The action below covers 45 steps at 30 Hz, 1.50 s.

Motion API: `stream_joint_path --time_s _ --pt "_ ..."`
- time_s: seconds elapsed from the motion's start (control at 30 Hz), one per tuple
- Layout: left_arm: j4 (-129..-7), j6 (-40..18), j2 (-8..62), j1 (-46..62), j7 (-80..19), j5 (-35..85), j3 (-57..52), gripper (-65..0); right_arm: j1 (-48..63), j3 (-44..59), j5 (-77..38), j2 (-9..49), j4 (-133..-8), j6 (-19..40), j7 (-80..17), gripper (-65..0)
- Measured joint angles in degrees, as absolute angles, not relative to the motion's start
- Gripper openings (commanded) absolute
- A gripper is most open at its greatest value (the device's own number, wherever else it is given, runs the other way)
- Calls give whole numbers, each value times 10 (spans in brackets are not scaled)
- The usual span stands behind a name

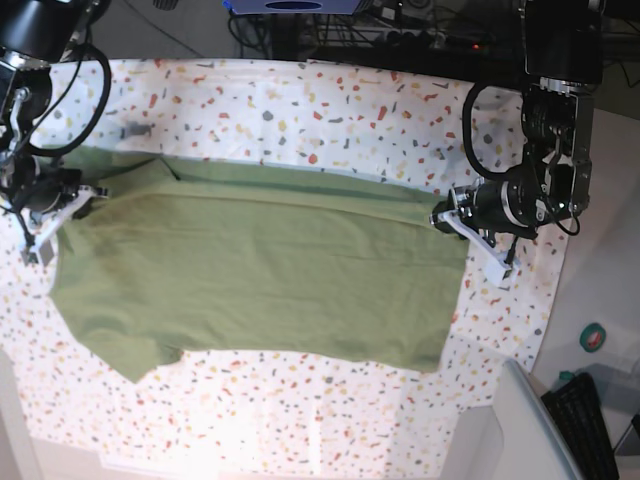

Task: Layout the t-shirt on the table in an organized manner, then fold the t-shirt properly
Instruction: 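Pull the shirt edges apart with both grippers to smooth it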

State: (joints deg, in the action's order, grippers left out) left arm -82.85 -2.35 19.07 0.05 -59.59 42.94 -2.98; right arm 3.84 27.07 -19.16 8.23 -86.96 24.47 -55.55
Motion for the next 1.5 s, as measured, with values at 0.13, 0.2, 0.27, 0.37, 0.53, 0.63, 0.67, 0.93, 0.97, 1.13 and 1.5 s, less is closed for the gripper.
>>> stream_joint_path --time_s 0.13,0.2,0.27,0.37,0.53,0.63,0.67,0.93,0.97,1.13,1.5 --pt "-828 -23 191 0 -596 429 -30 -650 22 245 -192 88 -868 245 -555 -650" --pt "-828 -23 191 -3 -597 429 -30 -650 8 232 -192 91 -858 245 -555 -650" --pt "-827 -5 190 -14 -597 429 -30 -650 -7 230 -191 90 -847 245 -554 -650" --pt "-827 28 191 -24 -594 430 -31 -650 -20 228 -192 93 -832 245 -555 -650" --pt "-827 46 190 -34 -595 430 -31 -650 -45 226 -191 103 -788 245 -534 -650" --pt "-827 46 190 -35 -595 430 -31 -650 -55 226 -192 104 -764 245 -524 -650" --pt "-827 47 190 -35 -595 430 -31 -650 -55 225 -191 104 -762 245 -523 -650" --pt "-775 63 191 -59 -571 429 -25 -650 -58 162 -193 105 -754 245 -479 -650" --pt "-771 62 192 -59 -572 429 -25 -650 -58 162 -192 106 -750 245 -480 -650" --pt "-771 62 188 -73 -571 430 -24 -650 -58 165 -191 110 -727 245 -480 -650" --pt "-724 62 188 -89 -571 430 -26 -650 -55 165 -191 109 -730 201 -481 -650"
